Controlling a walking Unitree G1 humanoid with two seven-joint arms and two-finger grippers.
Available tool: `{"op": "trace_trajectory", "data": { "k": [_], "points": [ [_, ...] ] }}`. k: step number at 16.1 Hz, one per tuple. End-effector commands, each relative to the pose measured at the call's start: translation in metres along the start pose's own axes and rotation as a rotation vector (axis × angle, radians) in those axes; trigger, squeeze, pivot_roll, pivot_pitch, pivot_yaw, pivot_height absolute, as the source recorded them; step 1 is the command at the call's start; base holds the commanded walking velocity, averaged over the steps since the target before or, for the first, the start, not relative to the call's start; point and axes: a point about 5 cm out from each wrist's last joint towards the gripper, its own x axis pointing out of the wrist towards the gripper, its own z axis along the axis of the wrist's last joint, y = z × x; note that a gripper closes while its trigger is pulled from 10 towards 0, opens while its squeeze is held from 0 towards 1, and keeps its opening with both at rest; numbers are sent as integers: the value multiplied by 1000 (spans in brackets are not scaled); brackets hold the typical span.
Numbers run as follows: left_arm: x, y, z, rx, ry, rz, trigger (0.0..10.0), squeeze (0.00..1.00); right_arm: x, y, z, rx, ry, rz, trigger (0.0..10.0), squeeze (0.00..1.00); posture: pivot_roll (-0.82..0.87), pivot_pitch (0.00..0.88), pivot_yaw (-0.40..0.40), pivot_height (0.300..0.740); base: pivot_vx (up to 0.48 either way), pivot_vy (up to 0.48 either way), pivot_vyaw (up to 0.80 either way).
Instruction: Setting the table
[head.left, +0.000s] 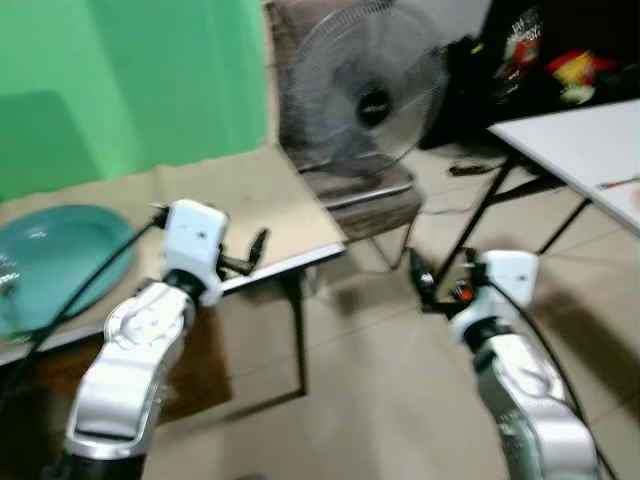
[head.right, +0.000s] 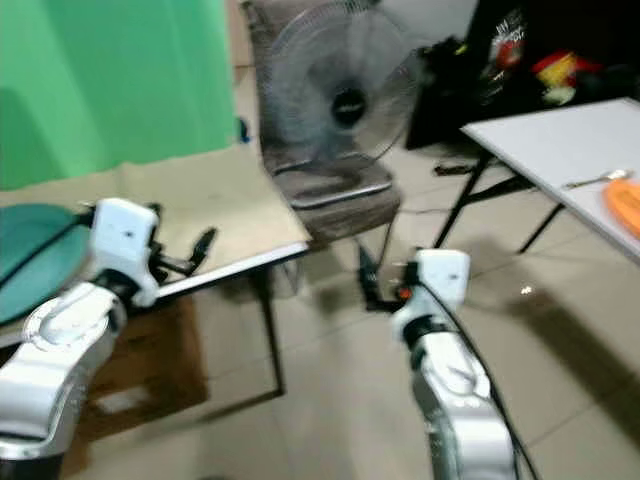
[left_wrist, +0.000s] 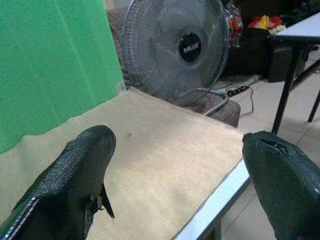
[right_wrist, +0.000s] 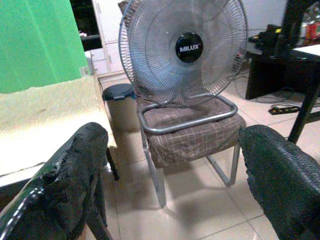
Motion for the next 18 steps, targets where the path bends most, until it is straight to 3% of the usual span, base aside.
{"op": "trace_trajectory", "data": {
  "k": [1,11,18],
  "points": [
    [0,3,2,10,-2,3,10000,0,1,4,2,10,-11,7,10000,1000,53,0,-16,740,0,311,0],
    [2,5,5,32,-13,21,10000,0,5,6,3,-8,-10,32,10000,1000,61,0,-24,740,0,249,80],
    [4,10,6,31,-18,47,10000,0,10,5,5,-18,-13,38,10000,1000,63,0,-27,740,0,-468,800]
  ]
}}
